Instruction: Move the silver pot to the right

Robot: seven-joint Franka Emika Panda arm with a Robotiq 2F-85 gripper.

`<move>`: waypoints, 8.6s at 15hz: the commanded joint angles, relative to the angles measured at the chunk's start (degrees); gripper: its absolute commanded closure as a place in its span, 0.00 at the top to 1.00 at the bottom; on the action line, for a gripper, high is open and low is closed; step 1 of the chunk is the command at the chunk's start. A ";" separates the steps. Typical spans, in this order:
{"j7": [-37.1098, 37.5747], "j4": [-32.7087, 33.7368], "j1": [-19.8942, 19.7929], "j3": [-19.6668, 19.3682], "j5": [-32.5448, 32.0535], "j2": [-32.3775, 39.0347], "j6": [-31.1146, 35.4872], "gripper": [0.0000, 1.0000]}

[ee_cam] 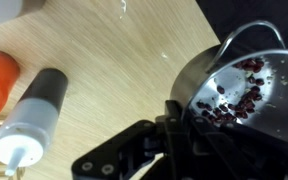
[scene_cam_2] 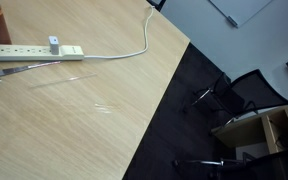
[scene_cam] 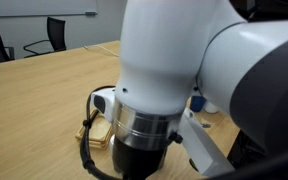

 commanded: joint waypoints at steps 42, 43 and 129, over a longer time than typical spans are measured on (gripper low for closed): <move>47.37 -13.90 -27.27 -13.34 -27.02 -36.85 -10.92 0.06; 47.38 -13.90 -27.29 -13.35 -27.02 -36.85 -10.92 0.06; 11.73 6.69 -39.35 -29.71 -3.49 8.38 -38.08 0.44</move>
